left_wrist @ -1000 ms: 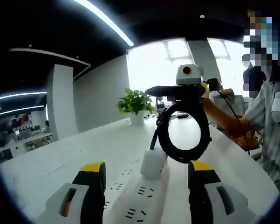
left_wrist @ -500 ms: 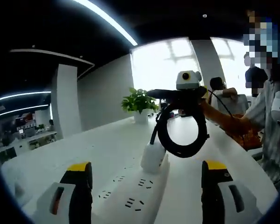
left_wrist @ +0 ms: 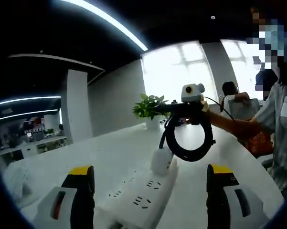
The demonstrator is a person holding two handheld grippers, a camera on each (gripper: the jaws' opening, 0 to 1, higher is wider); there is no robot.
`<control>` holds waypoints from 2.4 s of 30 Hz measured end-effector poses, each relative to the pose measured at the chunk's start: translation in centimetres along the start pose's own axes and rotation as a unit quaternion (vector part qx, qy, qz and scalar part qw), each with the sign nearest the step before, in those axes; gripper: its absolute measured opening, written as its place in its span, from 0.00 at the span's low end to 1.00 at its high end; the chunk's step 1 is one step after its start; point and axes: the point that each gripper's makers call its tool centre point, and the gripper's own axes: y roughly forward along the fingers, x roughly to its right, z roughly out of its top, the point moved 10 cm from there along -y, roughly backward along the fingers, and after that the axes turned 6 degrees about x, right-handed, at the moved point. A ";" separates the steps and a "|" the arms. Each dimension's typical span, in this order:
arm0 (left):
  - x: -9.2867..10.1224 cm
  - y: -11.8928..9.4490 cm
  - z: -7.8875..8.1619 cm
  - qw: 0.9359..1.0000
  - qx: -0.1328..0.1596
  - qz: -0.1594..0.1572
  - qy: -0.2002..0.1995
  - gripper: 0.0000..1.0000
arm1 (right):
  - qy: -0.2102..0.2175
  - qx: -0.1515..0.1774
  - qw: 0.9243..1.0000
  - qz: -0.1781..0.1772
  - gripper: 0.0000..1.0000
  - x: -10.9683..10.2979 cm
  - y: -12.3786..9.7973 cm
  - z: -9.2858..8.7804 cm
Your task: Straighten the power strip on the desk, plug the charger into it
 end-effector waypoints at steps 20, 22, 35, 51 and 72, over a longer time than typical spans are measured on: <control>0.1 -0.6 0.0 0.999 -0.039 0.019 0.028 0.98 | -0.120 -0.162 0.979 0.034 1.00 0.7 4.3 -1.7; 0.0 -0.6 -0.1 0.998 -0.044 0.027 0.032 0.98 | -0.137 -0.176 0.974 0.045 1.00 0.2 5.1 -2.1; 0.2 -0.4 -0.8 0.996 -0.068 0.037 0.036 0.98 | -0.179 -0.222 0.953 0.101 0.97 -1.4 8.5 -2.8; 0.3 -0.3 -0.7 0.996 -0.071 0.038 0.041 0.98 | -0.180 -0.221 0.949 0.136 0.84 -1.6 9.8 -3.7; 0.1 -0.2 -1.2 0.993 -0.096 0.050 0.048 0.97 | -0.209 -0.227 0.931 0.198 0.37 -2.7 10.5 -3.6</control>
